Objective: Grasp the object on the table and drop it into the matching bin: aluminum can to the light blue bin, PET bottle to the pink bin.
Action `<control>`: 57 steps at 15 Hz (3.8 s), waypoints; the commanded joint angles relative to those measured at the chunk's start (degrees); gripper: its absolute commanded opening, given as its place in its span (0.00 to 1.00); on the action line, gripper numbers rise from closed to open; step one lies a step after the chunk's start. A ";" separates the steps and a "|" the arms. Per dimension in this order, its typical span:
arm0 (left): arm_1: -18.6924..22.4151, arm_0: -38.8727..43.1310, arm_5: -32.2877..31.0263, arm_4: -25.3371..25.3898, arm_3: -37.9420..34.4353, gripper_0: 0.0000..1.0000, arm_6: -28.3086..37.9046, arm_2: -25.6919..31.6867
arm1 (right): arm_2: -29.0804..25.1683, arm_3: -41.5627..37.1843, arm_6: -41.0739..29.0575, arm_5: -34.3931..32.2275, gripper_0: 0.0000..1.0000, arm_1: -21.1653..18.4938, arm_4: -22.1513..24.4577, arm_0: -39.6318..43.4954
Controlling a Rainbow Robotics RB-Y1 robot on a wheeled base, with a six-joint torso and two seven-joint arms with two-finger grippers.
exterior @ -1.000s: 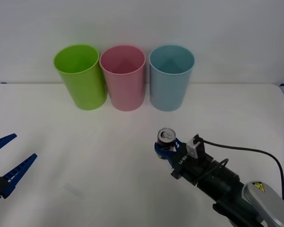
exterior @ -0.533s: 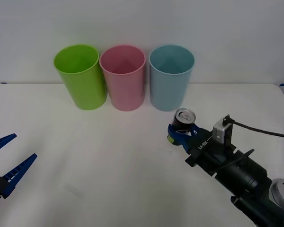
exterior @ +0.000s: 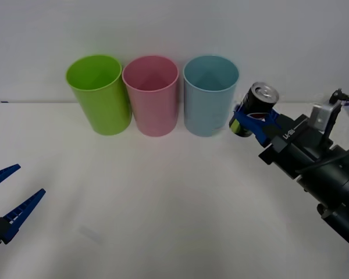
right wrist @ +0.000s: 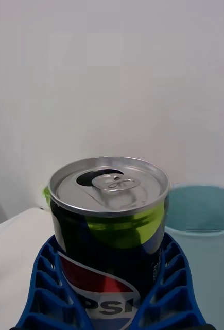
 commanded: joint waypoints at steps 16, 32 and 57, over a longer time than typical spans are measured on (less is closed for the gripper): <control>0.00 0.00 0.00 0.00 0.00 1.00 0.00 0.00 | -4.40 41.57 -5.33 3.09 0.00 18.53 24.79 -39.00; 0.00 0.00 0.00 0.00 0.00 1.00 0.00 0.00 | -4.31 50.54 -3.40 6.08 1.00 21.60 26.55 -45.77; 0.00 0.00 0.00 0.00 0.00 1.00 0.00 0.00 | -5.89 8.09 -0.59 -12.03 1.00 0.25 9.94 -0.68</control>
